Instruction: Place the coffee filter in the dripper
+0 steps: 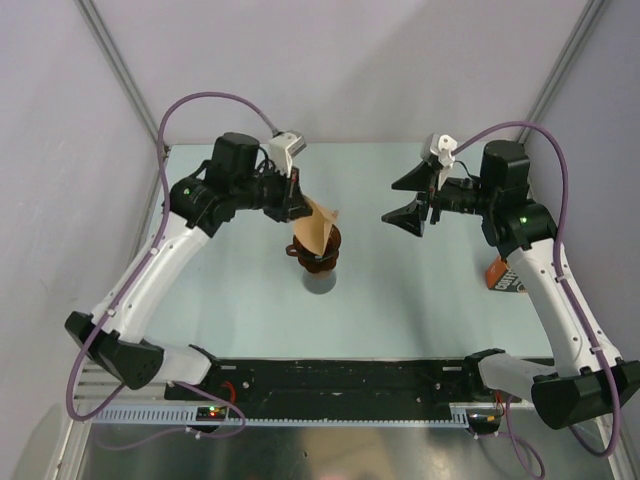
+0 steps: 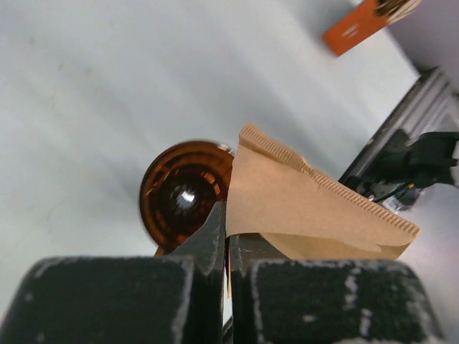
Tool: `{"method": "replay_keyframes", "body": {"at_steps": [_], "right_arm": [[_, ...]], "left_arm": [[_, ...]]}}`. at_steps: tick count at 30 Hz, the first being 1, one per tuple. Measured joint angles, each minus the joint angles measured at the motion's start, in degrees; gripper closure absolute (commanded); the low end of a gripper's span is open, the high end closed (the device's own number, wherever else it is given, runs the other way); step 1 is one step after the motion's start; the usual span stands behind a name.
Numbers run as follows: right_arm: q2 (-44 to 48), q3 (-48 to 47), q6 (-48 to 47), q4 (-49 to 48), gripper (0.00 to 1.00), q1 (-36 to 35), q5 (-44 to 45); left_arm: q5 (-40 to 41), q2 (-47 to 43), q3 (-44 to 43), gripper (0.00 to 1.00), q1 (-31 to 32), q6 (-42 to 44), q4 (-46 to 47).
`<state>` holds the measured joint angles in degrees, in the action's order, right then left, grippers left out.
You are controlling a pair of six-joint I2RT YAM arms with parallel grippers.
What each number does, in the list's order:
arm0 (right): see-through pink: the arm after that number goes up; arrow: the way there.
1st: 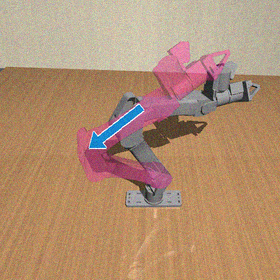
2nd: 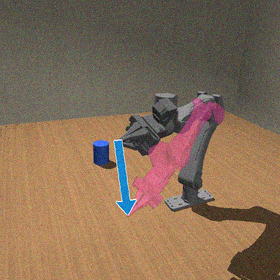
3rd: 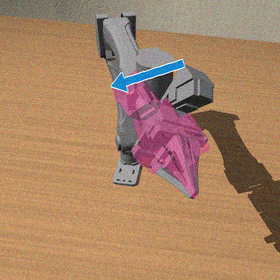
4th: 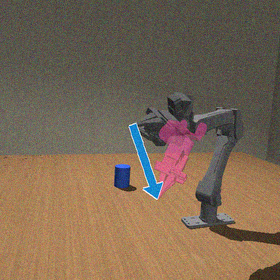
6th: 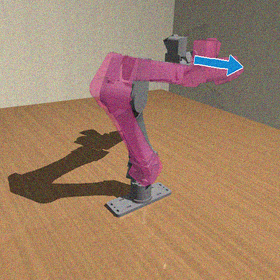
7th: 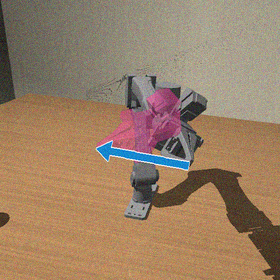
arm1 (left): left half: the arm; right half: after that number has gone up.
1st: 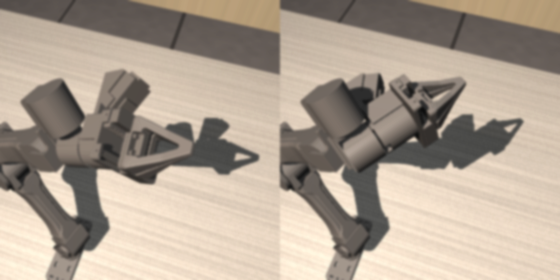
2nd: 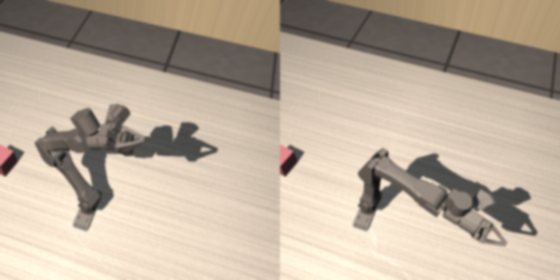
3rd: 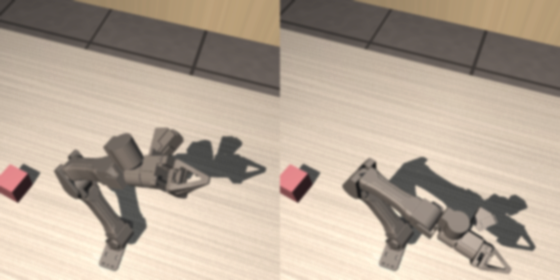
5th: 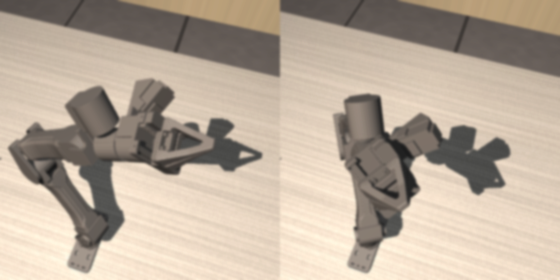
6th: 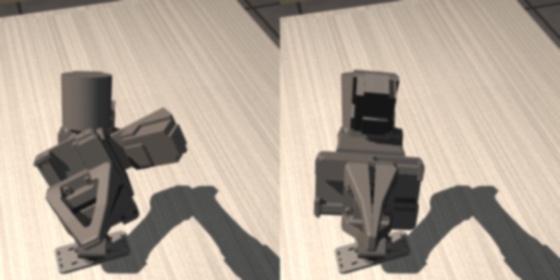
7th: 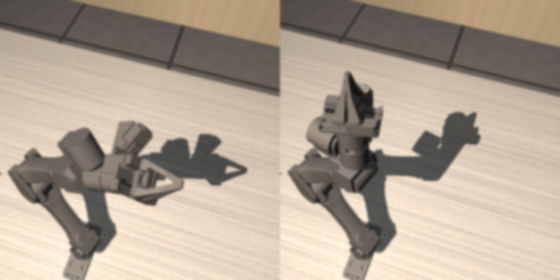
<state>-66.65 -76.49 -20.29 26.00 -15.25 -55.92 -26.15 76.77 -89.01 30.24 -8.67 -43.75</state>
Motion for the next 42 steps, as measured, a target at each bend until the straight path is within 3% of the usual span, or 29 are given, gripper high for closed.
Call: {"method": "replay_keyframes", "body": {"at_steps": [8,12,16,20,26,30,36,39,42], "right_arm": [[-0.68,0.00,2.23,3.74,0.24,0.00,3.08],[-1.81,-0.07,3.39,4.39,0.25,-0.35,3.89],[-3.15,-0.83,4.35,5.75,0.26,-0.72,4.72],[-4.33,-2.60,4.87,7.17,0.27,-1.20,5.55],[-5.97,-6.32,4.96,10.01,0.29,-1.64,6.49],[-6.84,-7.65,4.24,11.02,0.40,-2.73,7.63],[-9.94,-11.23,1.86,13.00,0.69,-10.40,12.68],[-15.39,-19.74,0.11,17.09,0.83,-15.69,16.33],[-21.97,-29.75,-1.90,21.70,0.90,-19.89,19.74]], "left_arm": [[6.75,6.60,-7.48,1.00,-0.04,5.03,-18.71],[7.65,9.64,-9.35,0.93,-0.04,5.25,-23.34],[7.85,13.07,-11.39,0.78,-0.04,5.18,-24.81],[7.72,17.00,-14.97,0.55,-0.04,5.16,-25.75],[5.20,19.52,-20.06,0.37,-0.83,5.57,-26.10],[0.07,19.39,-22.77,0.29,-4.33,6.29,-26.25],[-5.81,16.00,-24.22,0.23,-13.05,6.82,-23.02],[-7.85,13.99,-25.27,0.23,-16.68,6.69,-20.72],[-8.83,13.20,-26.84,0.23,-19.23,6.67,-17.90]]}}
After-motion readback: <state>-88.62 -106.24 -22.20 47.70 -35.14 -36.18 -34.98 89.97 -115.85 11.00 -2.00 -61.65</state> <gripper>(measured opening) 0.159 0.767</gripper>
